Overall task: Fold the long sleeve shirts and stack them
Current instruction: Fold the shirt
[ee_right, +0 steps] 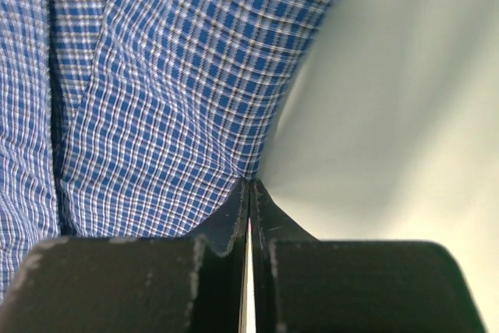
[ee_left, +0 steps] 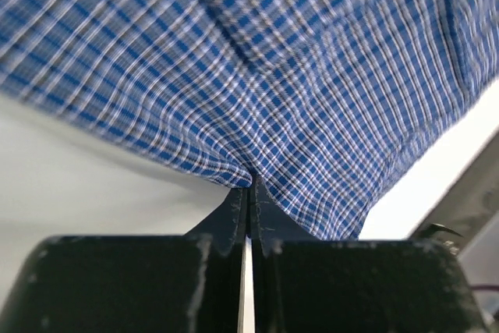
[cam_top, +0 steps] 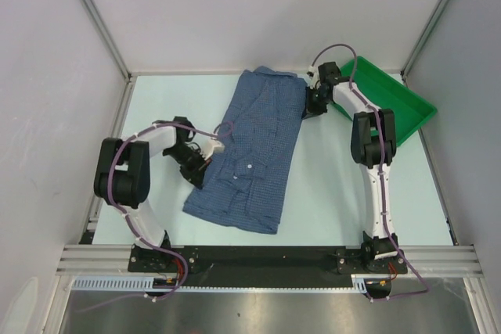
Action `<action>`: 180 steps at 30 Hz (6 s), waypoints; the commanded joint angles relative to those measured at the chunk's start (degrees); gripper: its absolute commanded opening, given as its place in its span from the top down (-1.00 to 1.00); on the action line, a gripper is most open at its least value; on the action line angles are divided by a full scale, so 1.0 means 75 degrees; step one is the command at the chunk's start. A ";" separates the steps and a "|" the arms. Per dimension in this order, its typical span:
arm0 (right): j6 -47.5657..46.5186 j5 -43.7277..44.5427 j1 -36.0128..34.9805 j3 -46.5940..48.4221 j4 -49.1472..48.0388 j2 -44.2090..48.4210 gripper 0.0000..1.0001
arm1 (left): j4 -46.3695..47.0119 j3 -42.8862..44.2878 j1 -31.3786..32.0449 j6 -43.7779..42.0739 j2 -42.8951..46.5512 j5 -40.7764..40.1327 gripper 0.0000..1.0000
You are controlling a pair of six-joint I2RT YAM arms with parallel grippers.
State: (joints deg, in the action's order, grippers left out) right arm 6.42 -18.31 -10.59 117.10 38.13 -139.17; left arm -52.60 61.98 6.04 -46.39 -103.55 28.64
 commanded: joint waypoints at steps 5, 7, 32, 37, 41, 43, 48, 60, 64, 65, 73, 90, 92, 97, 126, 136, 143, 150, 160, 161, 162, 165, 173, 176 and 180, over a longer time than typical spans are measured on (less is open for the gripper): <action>-0.1183 0.0929 0.0124 0.0019 0.1139 -0.0521 1.00 | -0.0217 -0.1290 0.1408 0.0314 0.0342 0.0118 0.98; -0.1265 0.0894 -0.0017 0.0183 0.1162 -0.0697 1.00 | -0.0206 -0.1407 0.1561 0.0477 0.0341 0.0294 0.98; -0.4002 -0.2234 -0.0076 -0.1558 0.1948 0.3208 -0.21 | -0.0324 -0.0622 0.0448 -0.0328 0.3983 0.1959 -0.75; -0.5308 -0.2492 -0.0275 -0.4043 0.1140 0.5896 -0.92 | 0.0740 -0.1395 0.0448 -0.0775 0.6383 0.2261 -0.99; -0.5728 -0.2995 -0.0650 -0.5509 0.0143 0.7398 -0.99 | 0.1318 -0.1923 0.0752 -0.1169 0.7148 0.2943 -0.99; -0.7341 -0.3780 -0.0942 -0.5769 0.1169 0.7786 -0.99 | 0.0655 -0.2087 0.1325 -0.1873 0.7150 0.2546 -0.99; -0.9281 -0.2321 -0.2922 -0.8414 0.2019 0.9074 -0.37 | -0.0088 -0.3912 0.2145 -0.4676 0.7220 0.1362 -0.64; -0.9947 -0.0676 -0.5337 -1.0995 0.0272 0.9440 -0.06 | 0.1141 -0.5568 0.3858 -0.5334 0.7596 0.0165 -0.51; -1.0008 -0.0466 -0.5794 -1.1230 -0.0347 0.9299 -0.07 | 0.1201 -0.5323 0.4104 -0.5205 0.7069 0.0212 -0.52; -0.9961 -0.0431 -0.5899 -1.1265 -0.0500 0.9241 -0.07 | 0.1201 -0.5252 0.4151 -0.5147 0.6906 0.0201 -0.53; -0.9750 -0.0091 -0.6369 -1.1242 -0.0912 0.8958 -0.08 | 0.1247 -0.5041 0.5204 -0.4831 0.6470 -0.0022 -0.50; -0.9024 0.0495 -0.7119 -1.1957 -0.1848 0.9885 0.51 | 0.1541 -0.5157 0.5686 -0.3529 0.6926 -0.0187 0.27; -0.8907 0.0623 -0.7131 -1.1969 -0.1954 0.9885 0.85 | 0.1540 -0.5239 0.5686 -0.3541 0.7056 -0.0151 0.47; -0.8777 0.0660 -0.7166 -1.1793 -0.1897 1.0071 1.00 | 0.1389 -0.5089 0.5698 -0.3285 0.7197 0.0024 0.88; -0.9714 -0.1449 -0.2351 -0.6147 -0.1053 0.6407 1.00 | 0.0954 0.1179 0.2031 -0.2945 0.1903 0.1794 1.00; -0.9703 -0.1661 -0.1225 -0.2935 -0.1088 0.3078 1.00 | 0.1223 0.4145 0.1117 -0.1889 -0.1345 0.1221 1.00; -0.9832 -0.1567 -0.1026 -0.2265 -0.0795 0.2291 1.00 | 0.1692 0.4674 0.1057 -0.1421 -0.2119 0.0716 1.00; -1.0054 -0.1509 -0.1014 -0.2148 -0.0303 0.2162 1.00 | 0.1763 0.4885 0.1128 -0.1244 -0.2388 0.0576 0.95; -0.9880 -0.0736 -0.0862 -0.2090 0.0365 0.2489 -0.45 | 0.1880 0.5189 0.0836 0.0005 -0.2191 0.0095 0.03; -0.9577 -0.0642 -0.0827 -0.2032 0.0412 0.2699 -0.50 | 0.1904 0.5271 0.0730 0.0265 -0.2097 0.0165 -0.16; -0.9365 -0.0618 -0.0780 -0.1927 0.0540 0.2805 -0.57 | 0.1915 0.5330 0.0497 0.0546 -0.1980 0.0258 -0.28; -0.8244 -0.0699 -0.0674 -0.1693 0.1170 0.3250 -0.68 | 0.1672 0.5261 0.0133 0.1438 -0.1348 0.0890 -0.57; -0.3720 -0.3400 0.0063 -0.2580 0.1960 0.3475 -0.39 | 0.1996 0.1748 -0.0009 0.3593 0.0586 0.2367 -0.61; -0.2229 -0.4014 0.0357 -0.3703 0.1201 0.3638 -0.33 | 0.2828 0.0458 -0.0009 0.4403 0.1032 0.2450 -0.61; -0.1759 -0.3958 0.0182 -0.4409 0.0518 0.3814 -0.34 | 0.3496 -0.0398 -0.0009 0.4931 0.1115 0.2462 -0.56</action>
State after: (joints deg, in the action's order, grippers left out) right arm -18.26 -42.59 -7.86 87.72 45.95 -112.18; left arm -33.12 63.29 6.02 -17.54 -95.90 44.01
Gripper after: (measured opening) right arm 0.665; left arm 0.789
